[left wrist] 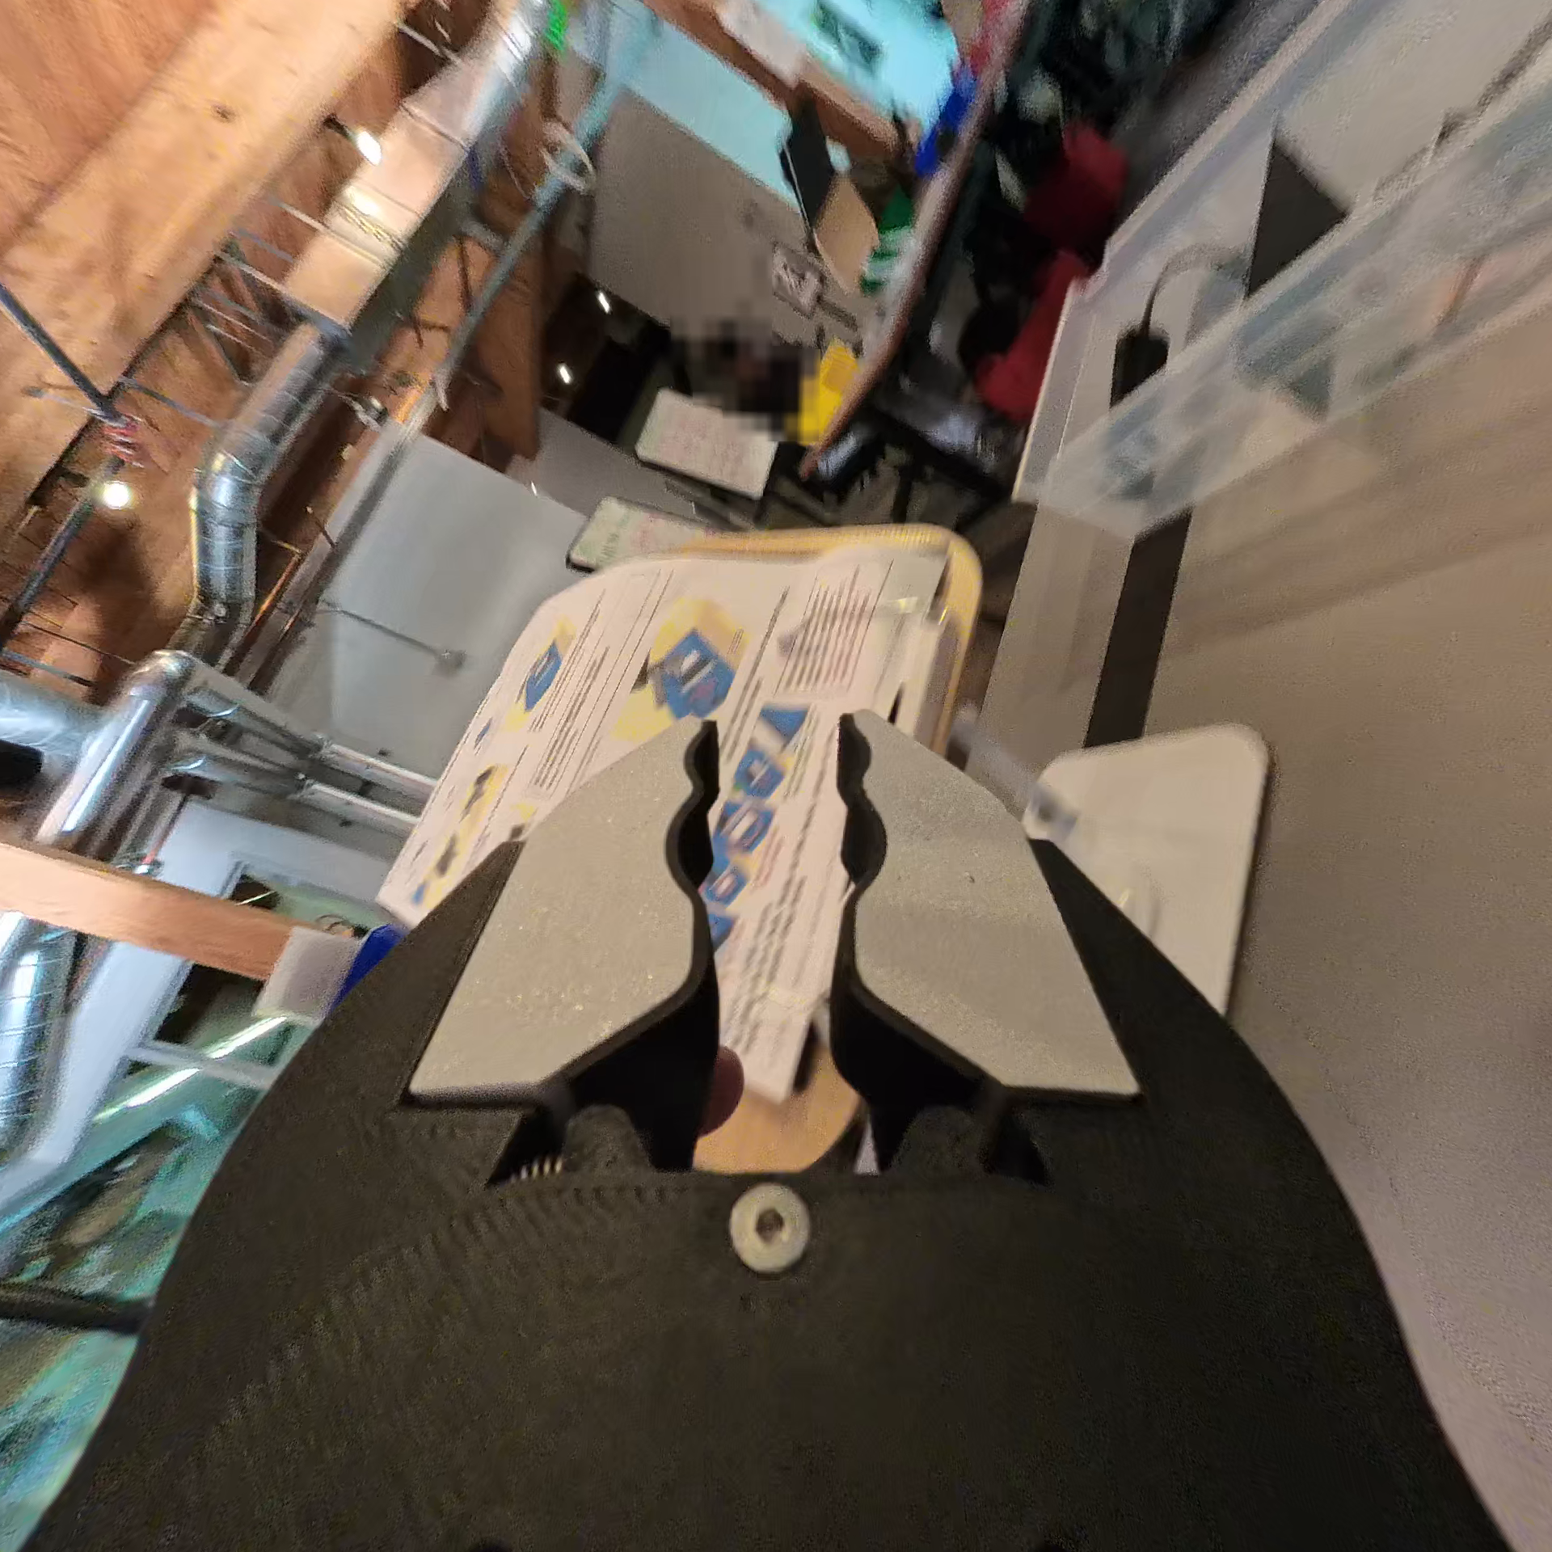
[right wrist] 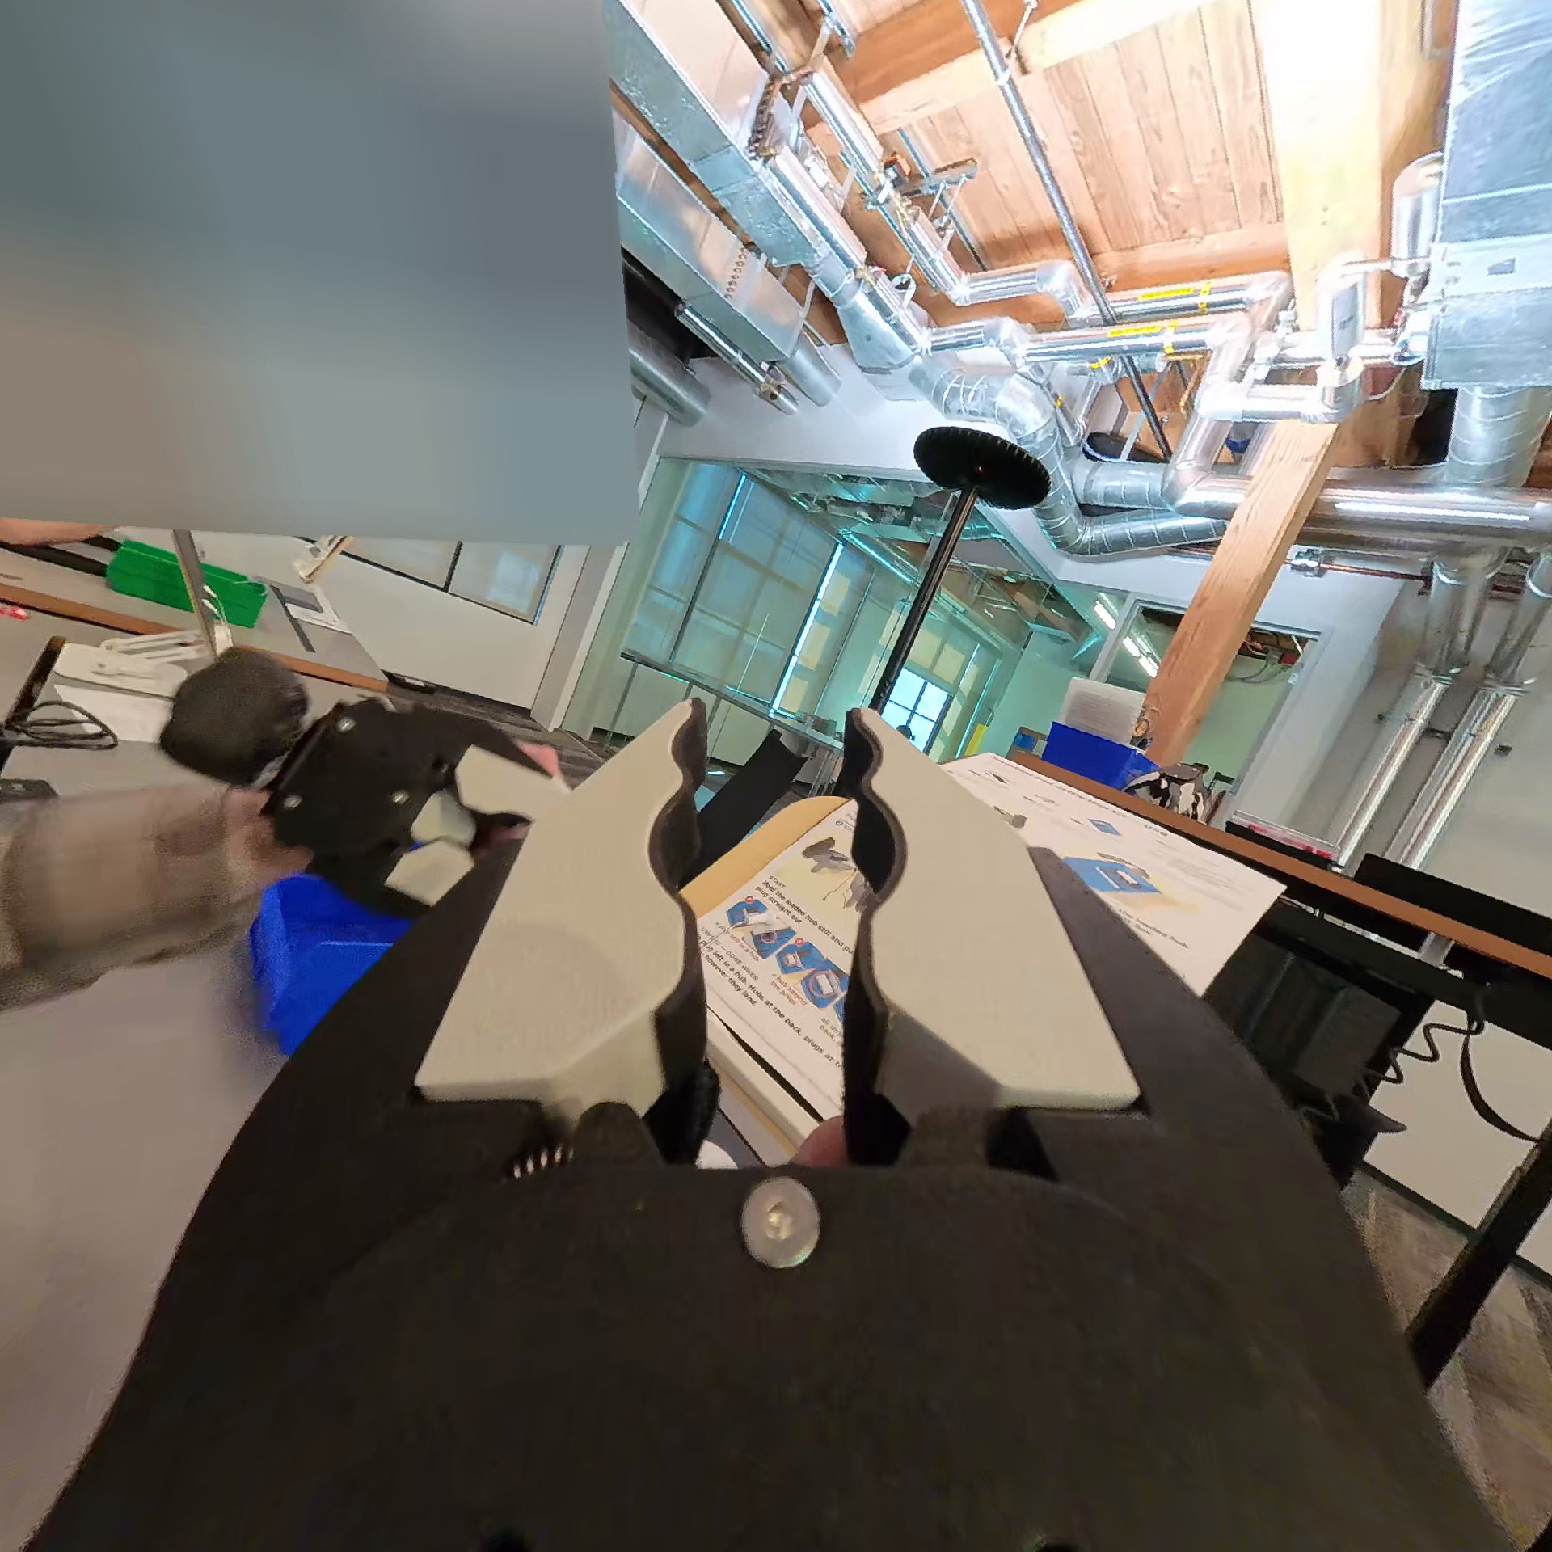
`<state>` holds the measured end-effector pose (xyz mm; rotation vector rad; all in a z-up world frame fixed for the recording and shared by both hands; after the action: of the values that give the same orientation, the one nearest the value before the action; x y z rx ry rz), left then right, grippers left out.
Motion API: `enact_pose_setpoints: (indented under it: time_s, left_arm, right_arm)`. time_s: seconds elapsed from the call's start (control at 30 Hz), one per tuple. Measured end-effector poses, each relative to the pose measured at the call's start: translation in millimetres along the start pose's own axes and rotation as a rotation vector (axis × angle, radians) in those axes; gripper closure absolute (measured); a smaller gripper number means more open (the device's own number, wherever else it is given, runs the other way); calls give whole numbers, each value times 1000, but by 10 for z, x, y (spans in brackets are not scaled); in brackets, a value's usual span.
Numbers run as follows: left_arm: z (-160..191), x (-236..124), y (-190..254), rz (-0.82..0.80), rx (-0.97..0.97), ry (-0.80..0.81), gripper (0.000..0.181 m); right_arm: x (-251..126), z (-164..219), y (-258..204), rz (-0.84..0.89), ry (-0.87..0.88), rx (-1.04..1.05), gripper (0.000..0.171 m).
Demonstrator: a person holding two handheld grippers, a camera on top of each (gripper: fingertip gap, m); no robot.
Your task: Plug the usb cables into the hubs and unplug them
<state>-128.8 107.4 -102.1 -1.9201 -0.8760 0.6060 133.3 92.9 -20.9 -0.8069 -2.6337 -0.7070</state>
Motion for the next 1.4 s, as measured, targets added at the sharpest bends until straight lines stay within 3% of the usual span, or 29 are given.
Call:
enact_pose_setpoints:
  time_s: [0.17,0.33,0.43,0.6,0.83,1.03,1.4]
  left_arm:
    - [728,-309,-724,224,53,-282,146]
    - [1808,-702,-1056,653,-28,-714,139]
    - [2273,-693,-1059,794,-57,-785,139]
    - [2882,-525,-673,1006,46,-916,132]
    - [3343,-246,-470,1132,50,-959,127]
    - [3584,-230,-257,1257,75,-1017,119]
    - [3760,-81,-39,1415,27,-1046,118]
  right_arm:
    - [-89,55,101,31,-17,-11,140]
    - [-121,187,199,48,-41,17,140]
    - [-78,254,190,29,-44,45,141]
    - [2,373,143,-1,-90,30,140]
    - [16,521,179,-5,-126,47,139]
    - [0,653,246,8,-153,80,139]
    - [37,775,241,-3,-182,98,139]
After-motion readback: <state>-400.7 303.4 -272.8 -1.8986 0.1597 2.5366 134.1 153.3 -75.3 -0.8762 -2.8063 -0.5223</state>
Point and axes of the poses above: each gripper's, where its closed fingertips meet, x out along the fingers, z out of its underside, y = z × x across the jaws, the point moved 10 cm from there along -x, back along the fingers, and after that the axes turned 3 degrees about z, right-handed, at the moved point
